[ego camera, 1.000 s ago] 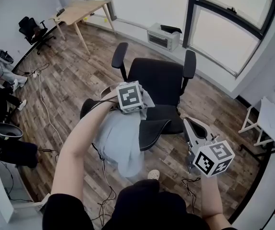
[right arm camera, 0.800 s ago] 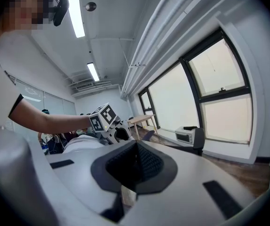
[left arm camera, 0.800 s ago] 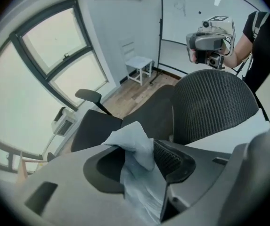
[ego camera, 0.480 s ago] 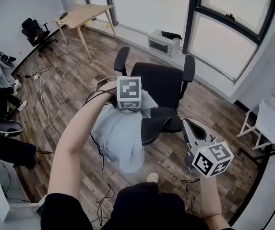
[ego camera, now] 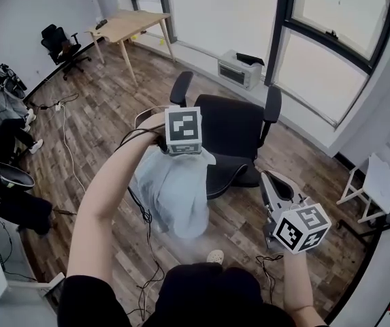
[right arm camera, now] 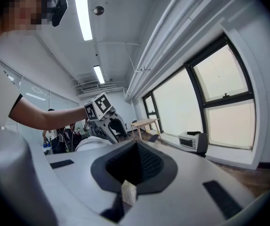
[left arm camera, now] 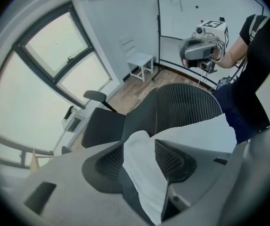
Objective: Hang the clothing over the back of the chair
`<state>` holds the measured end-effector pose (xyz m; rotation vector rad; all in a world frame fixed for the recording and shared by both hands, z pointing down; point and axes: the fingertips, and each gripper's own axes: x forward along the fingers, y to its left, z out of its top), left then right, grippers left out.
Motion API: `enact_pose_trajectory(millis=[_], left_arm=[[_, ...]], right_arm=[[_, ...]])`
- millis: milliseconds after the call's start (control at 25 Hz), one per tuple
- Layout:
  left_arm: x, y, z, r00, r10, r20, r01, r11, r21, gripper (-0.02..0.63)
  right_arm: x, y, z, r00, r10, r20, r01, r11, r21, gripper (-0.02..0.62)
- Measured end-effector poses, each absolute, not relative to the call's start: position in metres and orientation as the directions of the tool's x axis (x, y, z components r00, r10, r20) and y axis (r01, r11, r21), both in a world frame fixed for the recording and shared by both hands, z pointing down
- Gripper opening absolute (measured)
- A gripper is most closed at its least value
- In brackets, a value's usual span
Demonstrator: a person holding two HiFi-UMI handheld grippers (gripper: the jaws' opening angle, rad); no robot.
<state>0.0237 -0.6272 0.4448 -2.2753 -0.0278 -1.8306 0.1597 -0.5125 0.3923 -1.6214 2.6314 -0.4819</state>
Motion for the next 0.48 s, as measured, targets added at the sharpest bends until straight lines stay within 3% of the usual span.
enact_pose_trajectory(millis=[240, 480], left_arm=[[0.014, -0.618, 0.401, 0.403, -0.202, 0.893, -0.044, -0.978, -0.202, 0.179], [-0.009, -0.606, 0.375, 0.471, -0.329, 0.818, -0.252, -0.939, -0.233, 0.178]], right_arm=[[0.149, -0.504, 0.385, -0.497, -0.857, 0.135, -0.853, 0.454, -0.258, 0.000], [0.135, -0.489, 0.378, -0.555, -0.820, 0.141, -0.821, 0.512, -0.252, 0.000]])
